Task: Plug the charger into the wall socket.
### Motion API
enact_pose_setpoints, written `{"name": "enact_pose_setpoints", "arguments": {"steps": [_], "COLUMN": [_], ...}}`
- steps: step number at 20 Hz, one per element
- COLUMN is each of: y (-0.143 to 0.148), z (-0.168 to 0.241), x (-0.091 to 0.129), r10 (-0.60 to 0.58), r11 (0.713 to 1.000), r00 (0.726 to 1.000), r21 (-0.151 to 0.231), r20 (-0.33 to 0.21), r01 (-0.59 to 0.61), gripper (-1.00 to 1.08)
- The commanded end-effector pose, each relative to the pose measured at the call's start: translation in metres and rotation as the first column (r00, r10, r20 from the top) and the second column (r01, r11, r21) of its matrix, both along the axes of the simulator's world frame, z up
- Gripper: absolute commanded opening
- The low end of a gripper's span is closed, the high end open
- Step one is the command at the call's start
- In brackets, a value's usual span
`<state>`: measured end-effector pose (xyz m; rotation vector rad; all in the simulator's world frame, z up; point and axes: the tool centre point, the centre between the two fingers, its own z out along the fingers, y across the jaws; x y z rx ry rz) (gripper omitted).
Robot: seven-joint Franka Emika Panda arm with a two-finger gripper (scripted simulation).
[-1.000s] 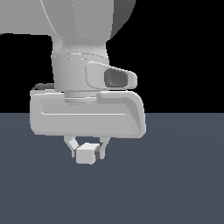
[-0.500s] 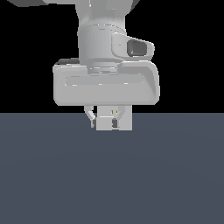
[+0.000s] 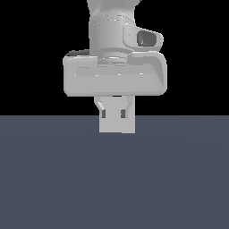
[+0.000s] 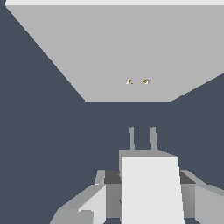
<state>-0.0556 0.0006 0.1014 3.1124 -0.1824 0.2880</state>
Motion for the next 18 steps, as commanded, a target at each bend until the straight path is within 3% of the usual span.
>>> {"name": "enact_pose_setpoints", "arguments": {"steps": [1, 10, 18], "y": [0.001, 0.001, -0.002], "z": [-0.001, -0.001, -0.001], "x": [0.0, 0.003, 0.027], "r10": [0.001, 0.0, 0.0], "r11": [1.0, 1.0, 1.0], "r00": [1.0, 1.0, 1.0], "r21": [0.0, 0.0, 0.0], "r20": [-0.001, -0.001, -0.001], "r01": [-0.001, 0.0, 0.0], "gripper": [-1.0, -1.0, -1.0]}}
